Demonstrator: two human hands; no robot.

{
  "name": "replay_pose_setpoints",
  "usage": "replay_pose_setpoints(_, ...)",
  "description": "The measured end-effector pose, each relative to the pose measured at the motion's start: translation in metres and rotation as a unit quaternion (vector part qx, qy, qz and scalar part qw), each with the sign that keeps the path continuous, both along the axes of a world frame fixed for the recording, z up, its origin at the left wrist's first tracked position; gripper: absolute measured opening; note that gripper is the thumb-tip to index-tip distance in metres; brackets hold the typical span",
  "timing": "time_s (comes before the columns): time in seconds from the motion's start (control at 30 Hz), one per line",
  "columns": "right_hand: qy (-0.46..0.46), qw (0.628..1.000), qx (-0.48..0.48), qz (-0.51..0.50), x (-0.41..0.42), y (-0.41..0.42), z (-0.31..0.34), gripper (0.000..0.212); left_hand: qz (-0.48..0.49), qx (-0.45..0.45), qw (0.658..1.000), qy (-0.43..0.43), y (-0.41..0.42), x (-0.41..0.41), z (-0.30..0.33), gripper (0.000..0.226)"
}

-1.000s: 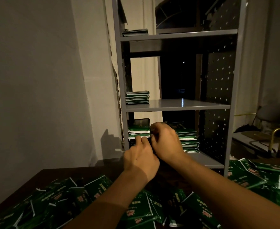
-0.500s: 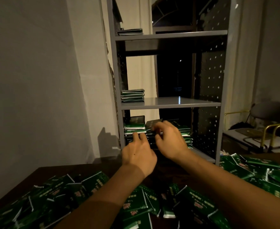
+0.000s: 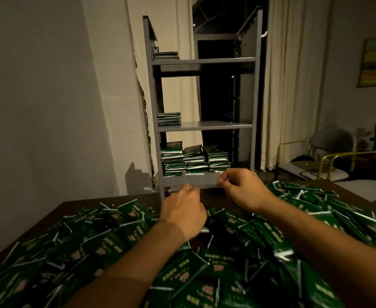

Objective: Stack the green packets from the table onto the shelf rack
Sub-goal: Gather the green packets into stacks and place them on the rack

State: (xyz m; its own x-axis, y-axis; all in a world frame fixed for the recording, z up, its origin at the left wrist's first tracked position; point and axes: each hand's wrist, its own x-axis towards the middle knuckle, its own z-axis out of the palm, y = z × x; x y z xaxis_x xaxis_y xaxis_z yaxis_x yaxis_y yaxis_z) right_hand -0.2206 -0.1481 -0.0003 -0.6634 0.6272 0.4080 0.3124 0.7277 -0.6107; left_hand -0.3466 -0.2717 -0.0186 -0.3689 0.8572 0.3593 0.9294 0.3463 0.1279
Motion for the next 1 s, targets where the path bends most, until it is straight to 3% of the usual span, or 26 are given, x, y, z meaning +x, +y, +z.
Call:
replay_pose_setpoints(0.27,-0.010,0.997,-0.073,0.028,0.058,-0.038,-0.015,0.019,0.006,0.059,0.997,-0.049,-0.041,0.016,-0.023,0.018)
replay_pose_setpoints(0.33,-0.068,0.993,-0.079,0.055,0.066,-0.043,-0.026,0.016,0.010,0.057,0.997,-0.060,-0.046,0.018,-0.036,0.021)
replay_pose_setpoints(0.43,-0.213,0.975,-0.009,0.067,0.073,-0.044,-0.042,0.009,0.010,0.032,0.997,-0.071,-0.052,0.022,-0.053,0.021)
replay_pose_setpoints(0.57,-0.386,0.920,0.042,0.060,0.088,-0.045,-0.051,0.045,-0.010,0.016,0.997,-0.078,-0.060,0.028,-0.072,0.017)
replay_pose_setpoints(0.63,-0.429,0.900,0.059,0.040,0.098,-0.040,-0.052,0.048,-0.023,0.011,0.996,-0.090,-0.062,0.034,-0.078,0.013)
replay_pose_setpoints(0.87,-0.411,0.908,0.076,-0.024,0.156,-0.026,-0.046,0.028,-0.134,-0.004,0.986,-0.095,-0.051,0.072,-0.090,0.018)
replay_pose_setpoints(1.0,-0.438,0.897,0.041,-0.046,0.183,-0.029,-0.053,0.060,-0.198,-0.011,0.974,-0.111,-0.039,0.098,-0.093,0.030)
